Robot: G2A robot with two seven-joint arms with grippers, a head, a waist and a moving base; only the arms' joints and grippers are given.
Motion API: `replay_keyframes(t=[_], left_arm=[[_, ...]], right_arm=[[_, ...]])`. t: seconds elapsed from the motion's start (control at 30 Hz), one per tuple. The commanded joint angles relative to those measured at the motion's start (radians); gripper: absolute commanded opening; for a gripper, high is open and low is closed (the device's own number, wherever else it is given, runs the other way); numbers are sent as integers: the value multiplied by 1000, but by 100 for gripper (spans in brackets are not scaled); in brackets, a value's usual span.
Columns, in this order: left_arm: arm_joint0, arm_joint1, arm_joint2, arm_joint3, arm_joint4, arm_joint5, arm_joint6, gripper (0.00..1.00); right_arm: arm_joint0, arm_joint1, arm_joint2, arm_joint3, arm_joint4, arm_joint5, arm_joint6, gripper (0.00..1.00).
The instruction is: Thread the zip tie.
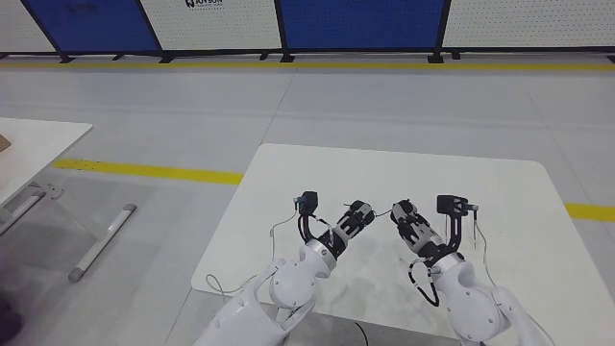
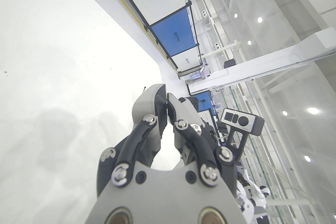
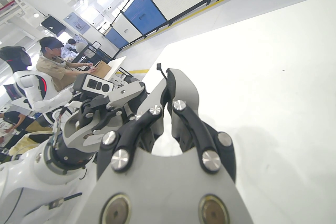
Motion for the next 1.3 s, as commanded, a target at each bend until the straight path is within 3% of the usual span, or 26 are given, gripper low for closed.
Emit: replay_keyframes(t=[0.0, 0.47, 0.53, 0.6, 0.67, 0.87, 1.13, 1.27], left_arm=[[0, 0, 0, 0, 0, 0, 0, 0], [8, -4, 4, 3, 25, -9, 1, 0], [10, -5, 3, 4, 34, -9, 9, 9], [10, -6, 4, 5, 42, -9, 14, 26], [11, -7, 6, 7, 52, -10, 19, 34], [5, -12, 25, 18, 88, -3, 32, 33], [-2, -20, 41, 35, 108, 7, 43, 3], [-1, -22, 48, 39, 117, 12, 37, 0]], right_arm=[[-3, -1, 3, -1, 3, -1, -4, 0], [-25, -6, 21, -10, 0, -12, -15, 0], [-28, -7, 23, -11, -4, -13, -15, 0], [-31, -8, 25, -12, -6, -14, -15, 0], [-35, -8, 26, -12, -8, -15, -17, 0], [-42, -10, 37, -15, -11, -20, -19, 0], [-48, -12, 48, -19, -11, -29, -17, 0], [-51, -13, 53, -19, -10, -33, -19, 0]])
